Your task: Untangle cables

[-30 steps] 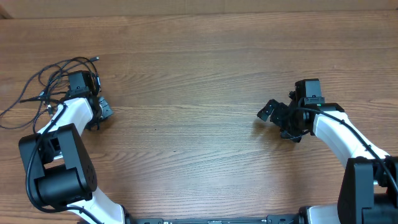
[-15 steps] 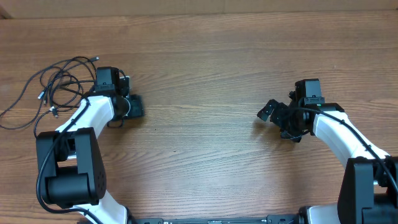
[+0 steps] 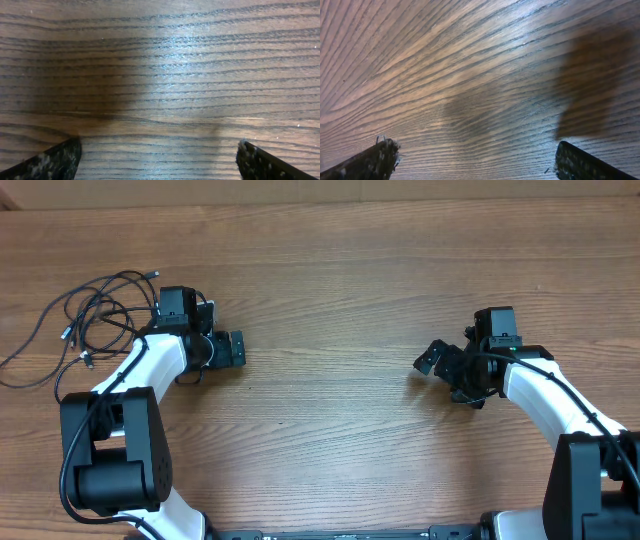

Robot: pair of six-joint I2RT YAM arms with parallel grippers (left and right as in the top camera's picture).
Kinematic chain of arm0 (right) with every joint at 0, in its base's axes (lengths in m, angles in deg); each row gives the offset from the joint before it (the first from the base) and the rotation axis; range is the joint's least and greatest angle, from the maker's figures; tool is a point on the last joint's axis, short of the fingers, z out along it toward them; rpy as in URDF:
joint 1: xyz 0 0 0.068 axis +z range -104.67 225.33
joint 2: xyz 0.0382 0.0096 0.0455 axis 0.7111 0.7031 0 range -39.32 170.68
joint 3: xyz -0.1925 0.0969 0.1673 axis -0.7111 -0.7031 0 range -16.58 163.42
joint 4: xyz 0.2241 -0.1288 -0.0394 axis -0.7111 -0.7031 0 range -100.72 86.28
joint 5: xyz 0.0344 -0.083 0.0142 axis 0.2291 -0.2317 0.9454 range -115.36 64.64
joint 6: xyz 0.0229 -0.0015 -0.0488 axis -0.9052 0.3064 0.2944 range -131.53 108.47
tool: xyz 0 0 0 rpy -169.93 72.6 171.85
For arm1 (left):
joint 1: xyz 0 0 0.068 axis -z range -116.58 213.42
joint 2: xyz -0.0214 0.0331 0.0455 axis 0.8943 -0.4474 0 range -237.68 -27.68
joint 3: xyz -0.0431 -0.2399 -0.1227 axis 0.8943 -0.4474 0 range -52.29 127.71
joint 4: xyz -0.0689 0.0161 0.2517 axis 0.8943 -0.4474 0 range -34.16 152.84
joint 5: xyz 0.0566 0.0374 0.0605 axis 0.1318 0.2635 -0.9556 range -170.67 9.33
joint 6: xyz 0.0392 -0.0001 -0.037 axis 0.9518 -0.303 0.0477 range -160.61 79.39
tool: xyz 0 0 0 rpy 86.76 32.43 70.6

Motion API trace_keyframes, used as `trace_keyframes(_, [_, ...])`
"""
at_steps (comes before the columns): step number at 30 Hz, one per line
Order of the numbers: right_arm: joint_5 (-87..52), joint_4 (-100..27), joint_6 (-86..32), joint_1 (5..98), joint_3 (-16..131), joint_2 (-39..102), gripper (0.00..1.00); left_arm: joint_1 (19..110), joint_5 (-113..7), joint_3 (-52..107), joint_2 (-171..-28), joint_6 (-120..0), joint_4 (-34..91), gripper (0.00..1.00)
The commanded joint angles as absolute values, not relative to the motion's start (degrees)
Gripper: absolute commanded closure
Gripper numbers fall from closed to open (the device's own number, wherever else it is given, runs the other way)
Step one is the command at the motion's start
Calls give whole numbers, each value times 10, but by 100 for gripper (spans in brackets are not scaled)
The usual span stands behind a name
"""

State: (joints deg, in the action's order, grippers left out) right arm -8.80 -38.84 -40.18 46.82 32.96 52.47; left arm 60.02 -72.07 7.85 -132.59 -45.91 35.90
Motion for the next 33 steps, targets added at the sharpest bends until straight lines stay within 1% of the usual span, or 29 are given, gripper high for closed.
trace_keyframes(1, [-86, -385, -402, 467, 333, 522, 0, 598, -708, 57, -1343, -449, 350, 0])
trace_keyframes(22, [-86, -385, -402, 467, 333, 522, 0, 605, -710, 56, -1347, -449, 350, 1])
trace_keyframes(28, [-86, -386, -402, 467, 333, 522, 0, 605, -710, 56, -1306, -449, 350, 0])
trace_keyframes(33, [-86, -386, -402, 467, 333, 522, 0, 605, -710, 56, -1238, -449, 350, 0])
